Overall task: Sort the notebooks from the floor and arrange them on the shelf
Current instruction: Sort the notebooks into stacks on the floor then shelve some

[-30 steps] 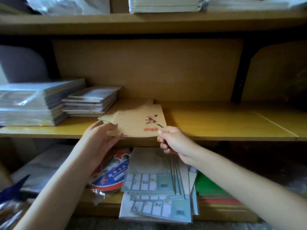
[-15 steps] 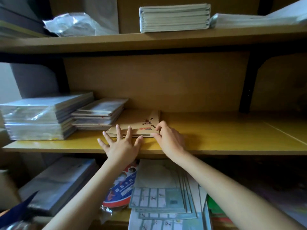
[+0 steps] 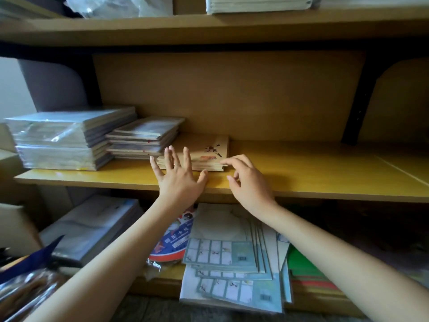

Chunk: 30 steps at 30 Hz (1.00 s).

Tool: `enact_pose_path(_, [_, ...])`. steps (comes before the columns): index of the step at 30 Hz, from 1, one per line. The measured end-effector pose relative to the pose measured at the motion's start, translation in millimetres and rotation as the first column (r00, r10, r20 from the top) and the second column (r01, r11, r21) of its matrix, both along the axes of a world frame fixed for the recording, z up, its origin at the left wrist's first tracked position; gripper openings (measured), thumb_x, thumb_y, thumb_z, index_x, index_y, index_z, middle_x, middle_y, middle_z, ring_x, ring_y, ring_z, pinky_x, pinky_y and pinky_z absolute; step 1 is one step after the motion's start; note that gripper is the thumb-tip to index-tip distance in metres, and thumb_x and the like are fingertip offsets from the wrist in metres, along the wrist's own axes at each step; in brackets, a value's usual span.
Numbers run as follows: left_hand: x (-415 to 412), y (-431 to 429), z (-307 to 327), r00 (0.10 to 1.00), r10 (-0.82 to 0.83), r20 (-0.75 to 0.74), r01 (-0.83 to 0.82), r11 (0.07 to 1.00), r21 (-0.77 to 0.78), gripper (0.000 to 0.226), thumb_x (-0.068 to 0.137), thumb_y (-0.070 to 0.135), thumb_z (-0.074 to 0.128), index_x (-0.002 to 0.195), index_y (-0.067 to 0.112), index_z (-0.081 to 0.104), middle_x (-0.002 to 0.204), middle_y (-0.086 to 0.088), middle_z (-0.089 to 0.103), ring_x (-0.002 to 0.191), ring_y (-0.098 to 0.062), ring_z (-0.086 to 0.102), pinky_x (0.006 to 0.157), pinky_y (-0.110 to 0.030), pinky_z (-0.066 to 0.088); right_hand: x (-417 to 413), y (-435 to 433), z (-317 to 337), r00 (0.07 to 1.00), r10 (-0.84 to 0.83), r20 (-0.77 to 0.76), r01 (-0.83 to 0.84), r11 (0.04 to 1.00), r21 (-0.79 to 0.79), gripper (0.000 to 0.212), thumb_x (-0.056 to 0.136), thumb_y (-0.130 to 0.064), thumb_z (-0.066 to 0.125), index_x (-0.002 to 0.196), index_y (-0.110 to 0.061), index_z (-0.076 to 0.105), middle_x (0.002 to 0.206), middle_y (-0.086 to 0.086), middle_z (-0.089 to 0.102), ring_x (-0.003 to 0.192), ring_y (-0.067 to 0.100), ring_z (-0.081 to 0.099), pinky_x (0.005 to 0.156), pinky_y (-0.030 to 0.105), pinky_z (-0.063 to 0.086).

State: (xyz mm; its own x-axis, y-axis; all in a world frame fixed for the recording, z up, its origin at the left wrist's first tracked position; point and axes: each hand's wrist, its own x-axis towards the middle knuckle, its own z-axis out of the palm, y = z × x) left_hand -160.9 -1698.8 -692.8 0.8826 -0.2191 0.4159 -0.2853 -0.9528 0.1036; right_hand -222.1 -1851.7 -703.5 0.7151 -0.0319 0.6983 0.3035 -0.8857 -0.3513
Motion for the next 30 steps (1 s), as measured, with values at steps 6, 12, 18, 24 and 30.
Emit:
enact_pose_path(6, [-62,-24,-69,0.448,-0.695,0.563,0.690,0.669,0.277,0.045,0.087,0.031,0.047,0.128,0.015,0.041,0.129,-0.009,0.038,0.125,-0.027,0.038,0.111,-0.047,0.014,-96,-12,-85,0.961,0.262,0.087,-0.268,0.961,0.067,0.030,0.080,0.000,0.050,0.100,-0.022,0.048,0.097,-0.017,0.046,0.091,0.002,0.049,0.081,0.016,0.039])
enact_pose_path(12, [-146,-13,-189,0.256,-0.938,-0.234,0.930,0.172,0.325,0.052,0.074,0.022,0.056,0.123,0.008,0.045,0.117,-0.014,0.048,0.104,-0.031,0.049,0.099,-0.045,0.030,-209,-32,-220,0.707,0.216,-0.673,-0.007,0.954,0.299,0.026,0.079,-0.011,0.049,0.094,-0.031,0.045,0.089,-0.009,0.054,0.083,0.007,0.056,0.072,0.029,0.045])
enact_pose_path(18, [-178,19,-256,0.279,-0.415,-0.866,0.959,0.156,0.235,0.106,0.072,0.061,0.067,0.150,0.012,0.015,0.156,-0.012,0.013,0.143,-0.030,0.015,0.113,-0.048,0.007,-271,-26,-285,-0.132,0.341,-0.931,0.297,0.910,0.291,0.061,0.083,-0.006,0.064,0.138,-0.002,0.037,0.124,0.017,0.054,0.108,0.025,0.055,0.079,0.025,0.044])
enact_pose_path(24, [-186,19,-282,0.155,-0.591,-0.791,0.960,-0.100,0.263,0.120,0.046,0.059,0.080,0.145,0.012,0.032,0.147,-0.010,0.039,0.136,-0.026,0.038,0.100,-0.070,0.026,-289,-1,-299,0.009,0.509,-0.861,0.723,0.592,0.357,0.039,0.085,0.007,0.046,0.123,0.001,0.054,0.101,0.011,0.053,0.077,0.012,0.051,0.055,0.017,0.040])
enact_pose_path(30, [-220,-17,-274,0.223,-0.506,-0.833,0.915,-0.187,0.358,0.110,0.061,0.035,0.079,0.146,0.010,0.014,0.150,-0.014,0.021,0.137,-0.026,0.025,0.110,-0.052,0.010,-278,5,-288,0.014,0.598,-0.802,0.819,0.453,0.352,0.027,0.091,0.005,0.039,0.072,-0.011,0.047,0.066,0.003,0.045,0.058,0.009,0.043,0.053,0.016,0.035])
